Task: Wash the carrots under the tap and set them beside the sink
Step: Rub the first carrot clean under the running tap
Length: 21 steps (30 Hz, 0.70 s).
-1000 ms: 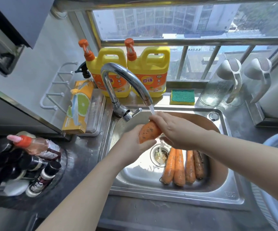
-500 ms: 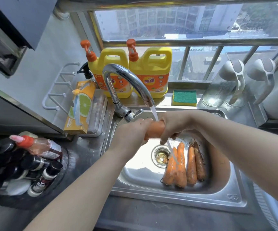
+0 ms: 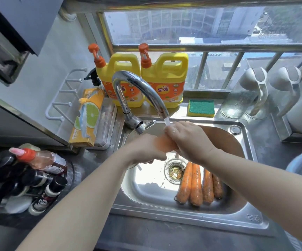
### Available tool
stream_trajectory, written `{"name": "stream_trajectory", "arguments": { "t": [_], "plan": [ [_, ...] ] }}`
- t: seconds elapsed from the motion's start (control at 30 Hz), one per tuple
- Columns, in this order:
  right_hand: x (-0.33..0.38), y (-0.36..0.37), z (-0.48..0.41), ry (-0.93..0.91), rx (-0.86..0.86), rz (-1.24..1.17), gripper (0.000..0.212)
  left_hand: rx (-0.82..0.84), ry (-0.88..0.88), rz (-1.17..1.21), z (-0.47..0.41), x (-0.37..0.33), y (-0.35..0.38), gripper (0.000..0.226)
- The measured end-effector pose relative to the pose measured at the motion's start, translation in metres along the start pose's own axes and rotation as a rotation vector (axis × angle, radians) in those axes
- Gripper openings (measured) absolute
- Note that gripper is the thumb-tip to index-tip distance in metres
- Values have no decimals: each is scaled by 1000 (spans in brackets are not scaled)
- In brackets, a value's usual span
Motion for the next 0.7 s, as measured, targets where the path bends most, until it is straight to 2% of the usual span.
{"name": "stream_trajectory", "arguments": {
  "t": [0.1, 0.2, 0.27, 0.33, 0.37, 0.4, 0.47, 0.53, 0.6, 0.7],
  "plan": [
    [-16, 8, -8, 96, 248, -58, 25, -221, 77, -273, 0, -16, -9, 17],
    [-29, 28, -9, 215, 638, -164, 21, -403, 187, -565, 9, -33, -15, 31],
    [-36, 42, 1, 343, 901, -400, 26, -496, 309, -728, 14, -43, -12, 33],
    [-31, 45, 10, 450, 1054, -623, 27, -555, 402, -806, 17, -50, -8, 31],
    [-29, 44, 8, 451, 1046, -616, 25, -582, 408, -827, 16, -51, -9, 30],
    [-28, 40, 4, 421, 978, -511, 23, -598, 392, -828, 15, -49, -13, 30],
    [-27, 27, -9, 352, 706, -174, 21, -578, 310, -762, 11, -42, -20, 32],
    [-19, 14, -13, 282, 405, -7, 20, -516, 219, -691, 5, -37, -20, 29],
    [-8, 5, -6, 184, 177, 63, 19, -385, 157, -613, -4, -33, -10, 12],
    [10, -11, 7, 77, -100, 97, 17, -53, 12, -219, -14, -11, 11, 19]
  ]
}}
Point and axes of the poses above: each hand's wrist, its own z-axis away from the middle knuckle, its own y-axis out of the palm, x = y × z, the point moved 10 cm from there along -z, towards the middle knuckle, and after that the axes turned 4 degrees about z, right-handed, at the moved point
